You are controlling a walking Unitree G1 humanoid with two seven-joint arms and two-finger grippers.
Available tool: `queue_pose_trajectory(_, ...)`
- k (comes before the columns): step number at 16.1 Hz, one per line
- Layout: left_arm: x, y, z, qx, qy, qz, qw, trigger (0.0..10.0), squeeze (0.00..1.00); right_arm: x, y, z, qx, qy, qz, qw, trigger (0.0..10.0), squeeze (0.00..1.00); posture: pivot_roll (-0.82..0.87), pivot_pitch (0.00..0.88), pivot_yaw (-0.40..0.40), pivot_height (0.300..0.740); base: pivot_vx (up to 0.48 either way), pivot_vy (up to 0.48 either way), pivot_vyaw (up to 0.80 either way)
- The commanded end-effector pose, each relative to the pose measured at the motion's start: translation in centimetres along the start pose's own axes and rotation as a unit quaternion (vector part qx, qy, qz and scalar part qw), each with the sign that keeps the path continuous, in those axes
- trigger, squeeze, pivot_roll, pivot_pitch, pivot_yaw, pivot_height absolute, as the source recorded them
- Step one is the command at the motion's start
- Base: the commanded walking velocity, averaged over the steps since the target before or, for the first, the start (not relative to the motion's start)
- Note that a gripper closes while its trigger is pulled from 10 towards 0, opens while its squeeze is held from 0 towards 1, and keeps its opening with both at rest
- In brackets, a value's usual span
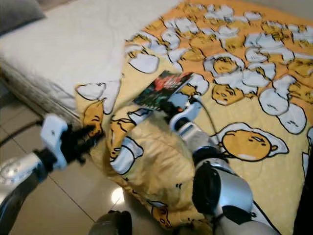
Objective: Clean up the room
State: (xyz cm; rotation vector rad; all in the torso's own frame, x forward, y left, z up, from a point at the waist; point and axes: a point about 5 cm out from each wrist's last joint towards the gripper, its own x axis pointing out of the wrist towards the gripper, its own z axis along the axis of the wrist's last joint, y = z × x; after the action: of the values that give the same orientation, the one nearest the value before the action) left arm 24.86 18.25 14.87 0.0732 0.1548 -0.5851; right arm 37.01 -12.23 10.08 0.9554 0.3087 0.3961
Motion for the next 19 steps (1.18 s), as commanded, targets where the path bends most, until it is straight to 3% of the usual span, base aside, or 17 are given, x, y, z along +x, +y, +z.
queue_pose_trajectory(1, 0.1, 1.2, 0.4, -0.013, -0.018, 0.027, 0.999, 10.0, 0.00, -0.2, 0.6, 0.9, -0.040, 0.009, 0.045, 0.998, 0.0, 0.00, 0.08, 0.000, 0.065, 0.740, 0.000, 0.000, 0.00)
queue_pose_trajectory(3, 0.4, 1.8, 0.9, -0.032, -0.032, 0.032, 0.998, 10.0, 0.00, -0.7, 0.5, 1.1, -0.069, 0.029, 0.075, 0.994, 0.0, 0.00, 0.08, 0.000, 0.069, 0.740, 0.000, 0.000, 0.00)
queue_pose_trajectory(4, 0.6, 2.2, 1.5, -0.056, -0.046, 0.025, 0.997, 10.0, 0.31, -1.3, 0.8, 1.4, -0.086, 0.043, 0.114, 0.989, 0.0, 0.00, 0.08, 0.000, 0.070, 0.740, 0.000, 0.000, 0.00)
queue_pose_trajectory(5, 0.7, 2.4, 1.9, -0.087, -0.060, 0.010, 0.994, 10.0, 1.00, -1.7, 1.1, 1.6, -0.092, 0.048, 0.144, 0.984, 0.0, 0.00, 0.08, 0.000, 0.070, 0.740, 0.000, 0.000, 0.00)
queue_pose_trajectory(8, 1.0, 2.7, 2.4, -0.131, -0.076, -0.030, 0.988, 10.0, 1.00, -3.1, 2.3, 2.4, -0.107, 0.058, 0.228, 0.966, 0.0, 0.00, 0.08, 0.000, 0.076, 0.740, 0.000, 0.000, 0.00)
queue_pose_trajectory(9, 1.2, 3.1, 2.5, -0.165, -0.075, -0.047, 0.982, 10.0, 1.00, -4.2, 3.5, 2.4, -0.117, 0.085, 0.289, 0.946, 0.0, 0.00, 0.07, 0.000, 0.081, 0.740, 0.000, 0.000, 0.00)
queue_pose_trajectory(10, 1.3, 3.3, 2.4, -0.185, -0.072, -0.052, 0.979, 10.0, 1.00, -4.7, 3.9, 2.4, -0.118, 0.094, 0.310, 0.939, 0.0, 0.00, 0.07, 0.000, 0.081, 0.740, 0.000, 0.000, 0.00)
queue_pose_trajectory(12, 1.7, 3.8, 2.5, -0.280, -0.085, -0.093, 0.952, 10.0, 0.96, -6.2, 5.4, 2.3, -0.106, 0.125, 0.373, 0.913, 0.0, 0.00, 0.07, 0.000, 0.082, 0.740, 0.000, 0.000, 0.00)
queue_pose_trajectory(13, 1.8, 3.8, 2.3, -0.317, -0.085, -0.118, 0.937, 10.0, 0.00, -6.9, 6.0, 1.9, -0.105, 0.145, 0.397, 0.900, 0.0, 0.00, 0.08, 0.000, 0.080, 0.740, 0.000, 0.000, 0.00)
queue_pose_trajectory(16, 2.7, 3.7, 2.4, -0.412, -0.087, -0.192, 0.887, 10.0, 0.00, -9.0, 7.7, 0.2, -0.098, 0.216, 0.448, 0.862, 0.0, 0.00, 0.07, 0.000, 0.080, 0.740, 0.000, 0.000, 0.00)
queue_pose_trajectory(18, 3.2, 3.1, 2.7, -0.429, -0.087, -0.230, 0.869, 10.0, 0.00, -9.7, 8.4, -0.5, -0.094, 0.236, 0.463, 0.849, 0.0, 0.00, 0.07, 0.000, 0.080, 0.740, 0.000, 0.000, 0.00)
queue_pose_trajectory(19, 3.4, 2.7, 2.8, -0.425, -0.083, -0.248, 0.867, 8.9, 0.00, -9.9, 8.5, -0.9, -0.094, 0.249, 0.467, 0.843, 0.0, 0.00, 0.06, 0.000, 0.084, 0.740, 0.000, 0.000, 0.00)
